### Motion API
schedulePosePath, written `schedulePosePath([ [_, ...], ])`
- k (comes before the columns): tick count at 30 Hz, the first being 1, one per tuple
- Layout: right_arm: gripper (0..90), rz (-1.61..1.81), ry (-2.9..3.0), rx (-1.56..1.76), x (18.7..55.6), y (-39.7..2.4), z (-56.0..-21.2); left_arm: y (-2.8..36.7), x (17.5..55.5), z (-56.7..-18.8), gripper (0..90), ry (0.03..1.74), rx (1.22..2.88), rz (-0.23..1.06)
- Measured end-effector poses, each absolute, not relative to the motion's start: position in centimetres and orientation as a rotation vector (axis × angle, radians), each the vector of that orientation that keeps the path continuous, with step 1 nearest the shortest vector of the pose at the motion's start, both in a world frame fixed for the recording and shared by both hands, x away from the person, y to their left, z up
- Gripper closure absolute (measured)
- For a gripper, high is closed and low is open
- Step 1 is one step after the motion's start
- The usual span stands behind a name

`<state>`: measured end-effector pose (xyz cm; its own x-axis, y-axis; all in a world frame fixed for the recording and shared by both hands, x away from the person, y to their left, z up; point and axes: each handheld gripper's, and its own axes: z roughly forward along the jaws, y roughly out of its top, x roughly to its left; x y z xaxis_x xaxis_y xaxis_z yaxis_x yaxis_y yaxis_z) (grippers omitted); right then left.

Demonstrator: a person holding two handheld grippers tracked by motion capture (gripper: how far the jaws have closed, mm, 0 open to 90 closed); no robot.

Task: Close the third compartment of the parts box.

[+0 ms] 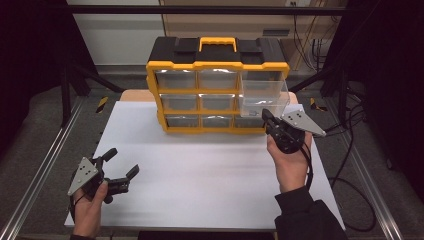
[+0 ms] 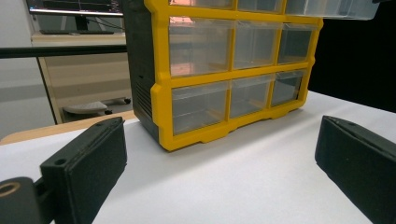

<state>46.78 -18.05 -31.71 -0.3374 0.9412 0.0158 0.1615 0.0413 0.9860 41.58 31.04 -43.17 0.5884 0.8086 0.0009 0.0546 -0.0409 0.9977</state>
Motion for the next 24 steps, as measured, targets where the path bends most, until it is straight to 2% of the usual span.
schedulePosePath([
  [24, 90.0, 1.352, 1.603, 1.134, 47.22, -18.10, -31.17, 30.92, 41.62, -43.16, 1.9, 0.759, 1.508, 0.713],
])
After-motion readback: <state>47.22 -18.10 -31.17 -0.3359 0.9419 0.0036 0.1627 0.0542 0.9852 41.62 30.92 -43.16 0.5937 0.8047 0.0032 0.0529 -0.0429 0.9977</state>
